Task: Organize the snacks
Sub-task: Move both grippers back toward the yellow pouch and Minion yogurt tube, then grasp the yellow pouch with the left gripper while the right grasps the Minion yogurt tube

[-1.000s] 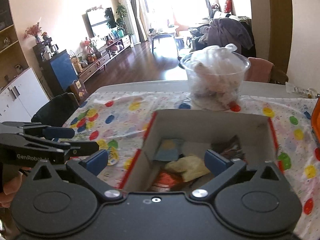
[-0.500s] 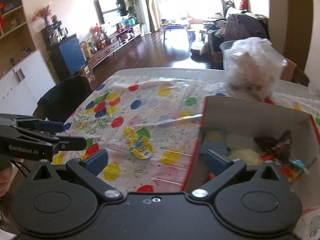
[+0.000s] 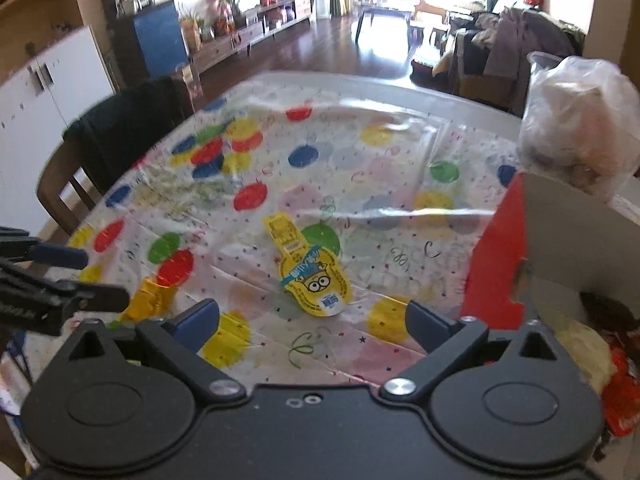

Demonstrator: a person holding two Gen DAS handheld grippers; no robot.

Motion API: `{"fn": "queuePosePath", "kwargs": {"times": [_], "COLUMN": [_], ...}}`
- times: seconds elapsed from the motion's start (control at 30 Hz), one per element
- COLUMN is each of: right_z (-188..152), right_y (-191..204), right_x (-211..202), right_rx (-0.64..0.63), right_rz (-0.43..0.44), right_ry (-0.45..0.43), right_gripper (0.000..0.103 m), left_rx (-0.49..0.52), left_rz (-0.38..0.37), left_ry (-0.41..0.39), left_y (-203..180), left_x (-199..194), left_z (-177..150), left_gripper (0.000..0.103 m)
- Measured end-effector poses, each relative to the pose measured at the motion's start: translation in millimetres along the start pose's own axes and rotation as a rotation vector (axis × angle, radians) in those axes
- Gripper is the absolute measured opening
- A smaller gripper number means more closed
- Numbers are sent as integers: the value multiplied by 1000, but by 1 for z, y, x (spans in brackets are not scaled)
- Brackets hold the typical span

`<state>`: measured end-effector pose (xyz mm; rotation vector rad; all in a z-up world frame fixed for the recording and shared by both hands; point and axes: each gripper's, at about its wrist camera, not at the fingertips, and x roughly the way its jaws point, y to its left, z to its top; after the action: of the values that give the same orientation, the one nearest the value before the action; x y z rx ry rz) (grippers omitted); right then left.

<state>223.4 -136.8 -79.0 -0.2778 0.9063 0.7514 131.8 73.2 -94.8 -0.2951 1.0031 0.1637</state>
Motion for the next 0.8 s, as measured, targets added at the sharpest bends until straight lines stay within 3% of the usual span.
{"fn": "queuePosePath", "kwargs": {"times": [0.5, 0.63, 0.8], "right_z": [20, 23, 24], "right_y": [0, 1, 3], "right_x": [80, 88, 93], "right_rx": [-59, -75, -97], "right_rz": [-21, -20, -23], "right_ry": [119, 129, 130], "right_gripper": [78, 71, 65], "left_rx": [-10, 10, 15], "left_rz": [10, 4, 1], "left_ry": [78, 94, 105], "left_y": [3, -1, -3], "left_x": [46, 51, 55], "left_z": [-1, -1, -2], "left_gripper": [83, 66, 57]}}
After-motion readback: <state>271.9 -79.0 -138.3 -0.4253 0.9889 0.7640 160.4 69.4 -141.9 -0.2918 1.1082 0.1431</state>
